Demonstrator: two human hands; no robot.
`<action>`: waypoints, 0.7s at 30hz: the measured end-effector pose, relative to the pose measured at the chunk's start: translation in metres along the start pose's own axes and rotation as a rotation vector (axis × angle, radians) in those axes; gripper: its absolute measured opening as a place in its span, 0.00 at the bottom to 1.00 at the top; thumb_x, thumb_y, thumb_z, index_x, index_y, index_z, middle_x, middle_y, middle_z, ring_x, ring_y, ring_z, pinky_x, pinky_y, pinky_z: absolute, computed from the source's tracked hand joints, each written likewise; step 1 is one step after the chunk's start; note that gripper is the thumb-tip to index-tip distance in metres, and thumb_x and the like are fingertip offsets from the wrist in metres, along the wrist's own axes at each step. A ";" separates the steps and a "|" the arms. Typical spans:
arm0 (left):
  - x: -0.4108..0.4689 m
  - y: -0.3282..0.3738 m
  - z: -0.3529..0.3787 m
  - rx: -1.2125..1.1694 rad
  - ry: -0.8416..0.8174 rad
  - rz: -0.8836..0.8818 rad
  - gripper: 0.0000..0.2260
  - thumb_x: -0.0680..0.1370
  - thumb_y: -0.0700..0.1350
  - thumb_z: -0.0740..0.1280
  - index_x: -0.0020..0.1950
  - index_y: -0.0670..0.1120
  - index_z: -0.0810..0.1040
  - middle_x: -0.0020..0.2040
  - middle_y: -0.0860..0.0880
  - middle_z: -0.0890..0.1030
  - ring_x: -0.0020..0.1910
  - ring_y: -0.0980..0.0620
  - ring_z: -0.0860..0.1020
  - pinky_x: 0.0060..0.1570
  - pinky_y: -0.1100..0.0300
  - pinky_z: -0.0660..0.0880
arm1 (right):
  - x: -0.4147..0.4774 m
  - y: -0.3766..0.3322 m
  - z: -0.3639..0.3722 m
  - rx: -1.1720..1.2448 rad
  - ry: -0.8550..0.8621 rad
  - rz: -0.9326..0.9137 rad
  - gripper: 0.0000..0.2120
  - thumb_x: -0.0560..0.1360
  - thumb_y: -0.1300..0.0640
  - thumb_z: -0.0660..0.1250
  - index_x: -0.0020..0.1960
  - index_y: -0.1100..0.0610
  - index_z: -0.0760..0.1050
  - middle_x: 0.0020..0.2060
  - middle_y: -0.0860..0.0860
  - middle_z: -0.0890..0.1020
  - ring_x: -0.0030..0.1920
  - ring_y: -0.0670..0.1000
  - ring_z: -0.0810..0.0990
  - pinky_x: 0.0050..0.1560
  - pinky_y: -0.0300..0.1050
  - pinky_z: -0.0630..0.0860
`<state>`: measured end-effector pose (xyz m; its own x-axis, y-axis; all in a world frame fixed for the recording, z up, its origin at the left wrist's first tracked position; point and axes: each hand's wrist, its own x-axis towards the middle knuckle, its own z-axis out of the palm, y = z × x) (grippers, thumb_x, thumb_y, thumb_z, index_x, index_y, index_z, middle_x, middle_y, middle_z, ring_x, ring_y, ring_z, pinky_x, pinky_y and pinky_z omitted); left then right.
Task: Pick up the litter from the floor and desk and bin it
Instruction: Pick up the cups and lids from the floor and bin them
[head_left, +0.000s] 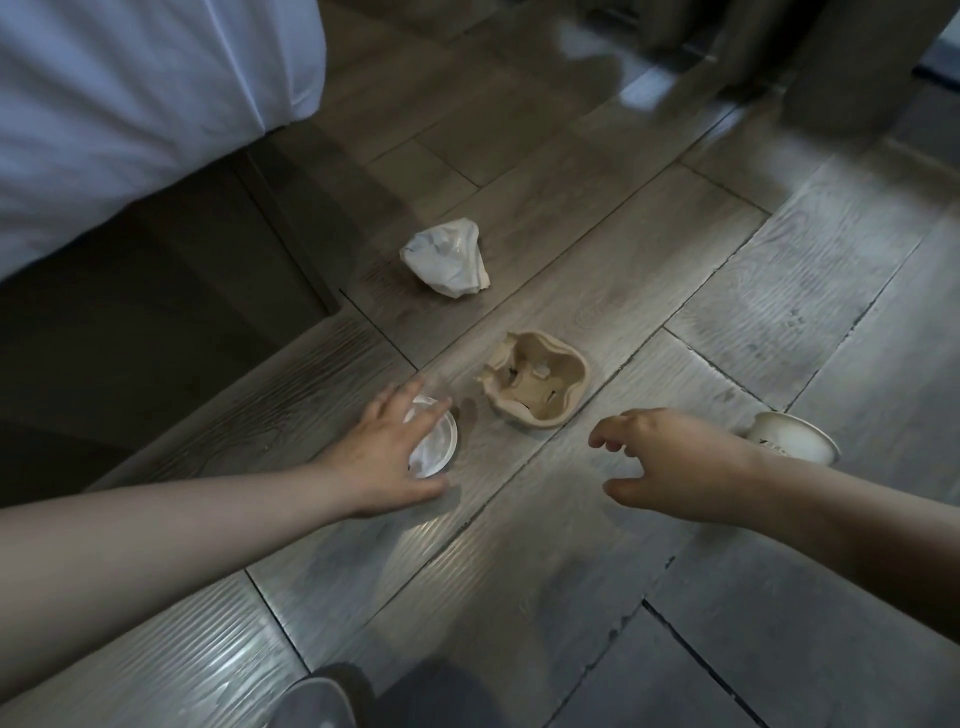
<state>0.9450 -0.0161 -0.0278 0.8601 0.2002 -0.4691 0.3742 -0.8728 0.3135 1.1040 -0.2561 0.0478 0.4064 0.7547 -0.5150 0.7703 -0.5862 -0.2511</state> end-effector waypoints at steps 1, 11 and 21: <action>0.002 0.000 0.003 0.023 -0.030 -0.006 0.42 0.70 0.66 0.67 0.77 0.62 0.47 0.78 0.54 0.40 0.77 0.44 0.43 0.73 0.50 0.53 | 0.000 0.001 0.000 0.001 -0.004 0.006 0.24 0.74 0.47 0.66 0.69 0.49 0.68 0.63 0.47 0.75 0.61 0.47 0.75 0.54 0.38 0.70; 0.030 0.002 -0.022 0.049 0.129 -0.044 0.37 0.68 0.58 0.72 0.74 0.56 0.60 0.67 0.46 0.65 0.64 0.43 0.67 0.62 0.56 0.66 | 0.009 0.008 0.005 0.038 -0.026 0.036 0.25 0.74 0.47 0.66 0.70 0.49 0.67 0.64 0.48 0.74 0.61 0.48 0.74 0.57 0.40 0.72; 0.132 0.004 -0.107 0.117 0.297 -0.076 0.39 0.69 0.55 0.72 0.75 0.54 0.57 0.74 0.44 0.56 0.70 0.39 0.59 0.67 0.49 0.64 | 0.037 0.009 0.001 0.037 0.087 0.011 0.25 0.74 0.47 0.66 0.69 0.52 0.66 0.63 0.50 0.70 0.64 0.52 0.71 0.61 0.42 0.69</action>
<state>1.0966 0.0544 -0.0002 0.9013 0.3728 -0.2207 0.4135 -0.8923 0.1813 1.1258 -0.2338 0.0252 0.4576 0.7698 -0.4450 0.7471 -0.6042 -0.2770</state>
